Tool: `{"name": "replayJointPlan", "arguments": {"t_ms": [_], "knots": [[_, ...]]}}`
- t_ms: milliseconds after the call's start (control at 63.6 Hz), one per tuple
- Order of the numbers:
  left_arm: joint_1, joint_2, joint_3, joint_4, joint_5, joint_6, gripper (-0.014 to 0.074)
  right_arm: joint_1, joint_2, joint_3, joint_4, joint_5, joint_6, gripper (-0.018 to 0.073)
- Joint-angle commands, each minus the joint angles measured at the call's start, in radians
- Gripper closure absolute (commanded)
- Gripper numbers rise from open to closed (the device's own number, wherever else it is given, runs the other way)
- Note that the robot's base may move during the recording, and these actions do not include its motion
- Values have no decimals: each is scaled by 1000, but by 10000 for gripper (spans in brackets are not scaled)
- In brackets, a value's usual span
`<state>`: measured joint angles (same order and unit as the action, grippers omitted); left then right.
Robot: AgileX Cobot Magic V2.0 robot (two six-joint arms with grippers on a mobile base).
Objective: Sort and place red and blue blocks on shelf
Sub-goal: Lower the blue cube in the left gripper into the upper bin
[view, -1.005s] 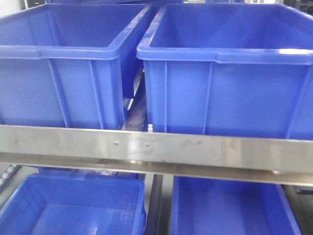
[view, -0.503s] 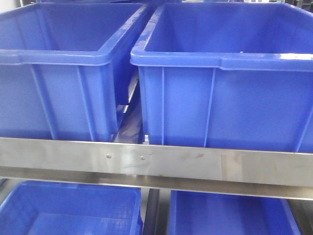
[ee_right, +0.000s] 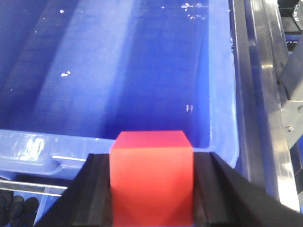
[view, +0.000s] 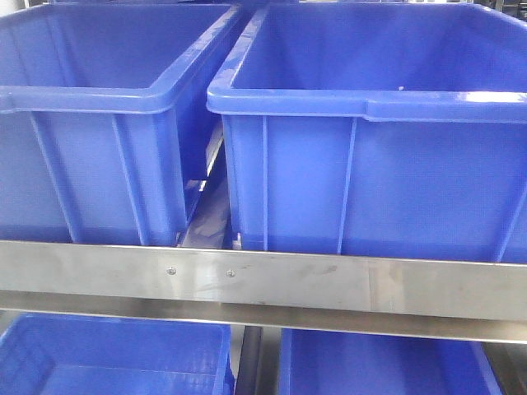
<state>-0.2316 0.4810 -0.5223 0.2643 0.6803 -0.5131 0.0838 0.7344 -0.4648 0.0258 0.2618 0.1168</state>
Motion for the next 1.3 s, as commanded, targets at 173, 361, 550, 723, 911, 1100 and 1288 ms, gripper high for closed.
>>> {"name": "replayJointPlan", "arguments": {"t_ms": [173, 361, 550, 723, 911, 1100, 1288], "knots": [[2, 6, -28, 14, -69, -3, 472, -4, -7, -28, -9, -79, -7, 502], [2, 6, -28, 14, -69, -3, 472, -4, -7, -28, -9, -79, -7, 502], [2, 6, -28, 14, -69, -3, 472, -4, -7, -28, -9, -79, -7, 502], [2, 6, -28, 14, -69, -3, 472, -4, -7, -28, -9, -79, -7, 502], [2, 6, -28, 14, -69, -3, 472, -4, -7, -28, -9, -79, -7, 502], [2, 6, -28, 14, -69, -3, 472, -4, -7, -28, -9, -79, -7, 502], [2, 6, -28, 14, -69, -3, 472, -4, -7, -28, -9, -79, -7, 502]]}}
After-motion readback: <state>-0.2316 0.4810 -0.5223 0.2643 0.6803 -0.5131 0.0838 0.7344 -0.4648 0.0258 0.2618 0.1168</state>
